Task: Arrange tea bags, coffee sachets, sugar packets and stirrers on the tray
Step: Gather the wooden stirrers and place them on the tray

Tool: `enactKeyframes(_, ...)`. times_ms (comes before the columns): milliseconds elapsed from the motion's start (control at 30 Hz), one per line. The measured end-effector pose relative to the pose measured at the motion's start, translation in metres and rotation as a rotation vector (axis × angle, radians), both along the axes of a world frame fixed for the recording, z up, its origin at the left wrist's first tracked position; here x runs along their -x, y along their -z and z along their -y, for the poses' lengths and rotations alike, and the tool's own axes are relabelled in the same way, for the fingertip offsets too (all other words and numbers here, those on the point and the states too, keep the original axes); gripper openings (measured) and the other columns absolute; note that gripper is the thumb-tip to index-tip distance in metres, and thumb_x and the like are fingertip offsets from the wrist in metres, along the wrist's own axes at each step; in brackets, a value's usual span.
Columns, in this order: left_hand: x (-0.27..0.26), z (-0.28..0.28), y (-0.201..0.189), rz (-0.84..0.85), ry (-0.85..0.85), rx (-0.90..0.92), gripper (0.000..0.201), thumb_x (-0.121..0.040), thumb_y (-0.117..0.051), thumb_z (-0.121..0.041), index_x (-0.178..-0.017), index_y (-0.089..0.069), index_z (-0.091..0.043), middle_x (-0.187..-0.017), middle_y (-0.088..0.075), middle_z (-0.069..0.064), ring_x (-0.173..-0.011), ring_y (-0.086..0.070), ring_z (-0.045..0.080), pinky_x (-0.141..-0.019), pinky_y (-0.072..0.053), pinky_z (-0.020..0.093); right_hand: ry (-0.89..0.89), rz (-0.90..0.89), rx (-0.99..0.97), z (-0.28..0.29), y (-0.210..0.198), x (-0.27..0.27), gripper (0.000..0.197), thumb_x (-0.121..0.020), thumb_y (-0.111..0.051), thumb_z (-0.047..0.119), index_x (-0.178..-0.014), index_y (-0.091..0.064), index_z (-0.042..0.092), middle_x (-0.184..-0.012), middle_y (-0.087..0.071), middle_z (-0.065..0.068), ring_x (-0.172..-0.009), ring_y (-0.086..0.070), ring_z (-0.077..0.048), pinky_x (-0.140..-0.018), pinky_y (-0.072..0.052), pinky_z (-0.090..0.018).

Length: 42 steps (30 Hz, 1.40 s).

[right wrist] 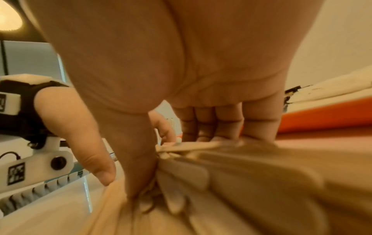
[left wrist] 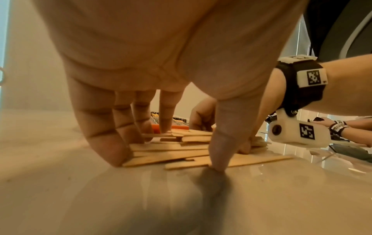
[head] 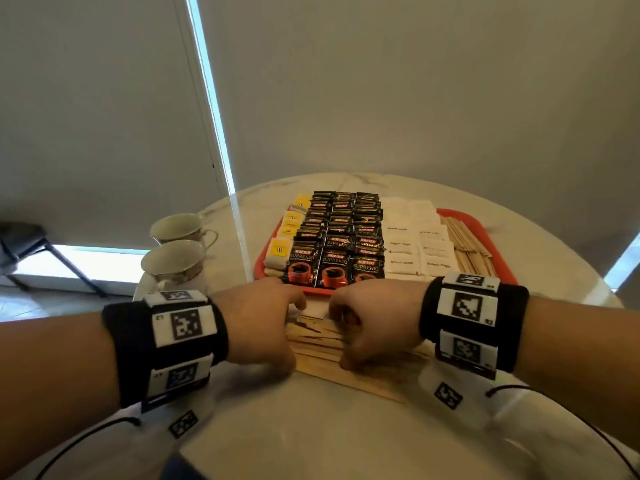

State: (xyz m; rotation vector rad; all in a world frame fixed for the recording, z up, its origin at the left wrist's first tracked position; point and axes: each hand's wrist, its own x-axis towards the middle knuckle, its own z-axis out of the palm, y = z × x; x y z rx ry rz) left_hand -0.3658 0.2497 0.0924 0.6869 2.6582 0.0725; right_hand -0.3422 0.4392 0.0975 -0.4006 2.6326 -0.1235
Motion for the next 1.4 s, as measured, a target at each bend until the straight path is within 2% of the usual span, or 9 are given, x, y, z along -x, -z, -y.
enactKeyframes(400,0.006,0.011,0.007,-0.055,-0.066,-0.236,0.057,-0.078,-0.087,-0.036,-0.128,-0.058,-0.037,-0.109,-0.058,-0.015,-0.093,-0.058,0.004,-0.070,-0.047,0.017,0.084,-0.063,0.032,-0.006,0.002,-0.003,0.030,-0.101,-0.056,0.045,-0.126,-0.060,0.029,-0.108,-0.064,0.009,-0.097,-0.060,-0.011,-0.086,-0.053,-0.029)
enactKeyframes(500,0.006,0.012,0.006,-0.044,-0.064,-0.265,0.052,-0.079,-0.087,-0.038,-0.122,-0.058,-0.038,-0.106,-0.059,-0.014,-0.091,-0.059,0.003,-0.070,-0.048,0.017,0.101,-0.065,0.040,-0.005,0.003,-0.006,0.024,-0.103,-0.053,0.039,-0.124,-0.058,0.029,-0.103,-0.062,0.008,-0.092,-0.059,-0.011,-0.077,-0.050,-0.026)
enactKeyframes(600,0.009,0.014,0.006,-0.049,-0.071,-0.305,0.044,-0.079,-0.086,-0.039,-0.114,-0.059,-0.037,-0.103,-0.061,-0.013,-0.090,-0.060,0.005,-0.075,-0.055,0.023,0.126,-0.088,0.093,-0.004,0.002,-0.006,0.020,-0.105,-0.050,0.033,-0.124,-0.056,0.029,-0.102,-0.062,0.007,-0.092,-0.060,-0.012,-0.078,-0.050,-0.028)
enactKeyframes(700,0.012,0.014,0.001,-0.073,-0.118,-0.403,0.037,-0.082,-0.084,-0.036,-0.110,-0.059,-0.037,-0.098,-0.063,-0.011,-0.087,-0.063,0.007,-0.071,-0.053,0.024,0.157,-0.108,0.175,-0.004,0.001,-0.005,0.022,-0.107,-0.046,0.030,-0.127,-0.053,0.028,-0.100,-0.062,0.005,-0.087,-0.059,-0.012,-0.075,-0.051,-0.027)
enactKeyframes(900,0.030,0.000,-0.013,-0.158,-0.256,-0.870,0.040,-0.084,-0.083,-0.026,-0.118,-0.064,-0.033,-0.105,-0.068,-0.011,-0.088,-0.069,0.007,-0.078,-0.059,0.025,0.315,-0.084,0.569,-0.008,-0.001,0.000,0.014,-0.108,-0.041,0.034,-0.115,-0.053,0.030,-0.085,-0.058,0.000,-0.064,-0.052,-0.012,-0.057,-0.047,-0.030)
enactKeyframes(1100,0.063,-0.024,-0.028,-0.203,-0.227,-1.280,0.035,-0.088,-0.080,-0.008,-0.116,-0.071,-0.026,-0.108,-0.077,-0.007,-0.100,-0.075,0.009,-0.094,-0.061,0.042,0.421,-0.001,1.035,-0.016,-0.010,0.011,0.026,-0.099,-0.054,0.053,-0.104,-0.058,0.027,-0.071,-0.047,0.001,-0.051,-0.039,-0.011,-0.046,-0.037,-0.026)
enactKeyframes(1200,0.072,-0.040,-0.037,-0.182,-0.171,-1.473,0.035,-0.091,-0.076,-0.002,-0.121,-0.069,-0.019,-0.115,-0.076,-0.001,-0.106,-0.075,0.014,-0.096,-0.061,0.047,0.487,0.022,1.171,-0.025,-0.015,0.021,0.034,-0.100,-0.058,0.044,-0.113,-0.056,0.012,-0.066,-0.045,0.002,-0.049,-0.036,-0.012,-0.043,-0.034,-0.024)
enactKeyframes(1300,0.079,-0.055,-0.041,-0.174,-0.099,-1.533,0.031,-0.095,-0.071,-0.002,-0.123,-0.070,-0.015,-0.118,-0.076,0.000,-0.111,-0.074,0.015,-0.096,-0.060,0.047,0.498,0.159,1.303,-0.033,-0.018,0.031,0.024,-0.102,-0.057,0.037,-0.105,-0.054,0.014,-0.064,-0.041,0.001,-0.048,-0.031,-0.012,-0.042,-0.029,-0.023)
enactKeyframes(1400,0.087,-0.067,-0.044,-0.169,0.004,-1.461,0.030,-0.099,-0.064,0.000,-0.123,-0.072,-0.015,-0.115,-0.078,-0.002,-0.110,-0.073,0.014,-0.094,-0.062,0.042,0.516,0.250,1.385,-0.040,-0.020,0.041,0.014,-0.102,-0.059,0.028,-0.094,-0.054,0.017,-0.065,-0.041,-0.001,-0.047,-0.031,-0.013,-0.043,-0.029,-0.023)
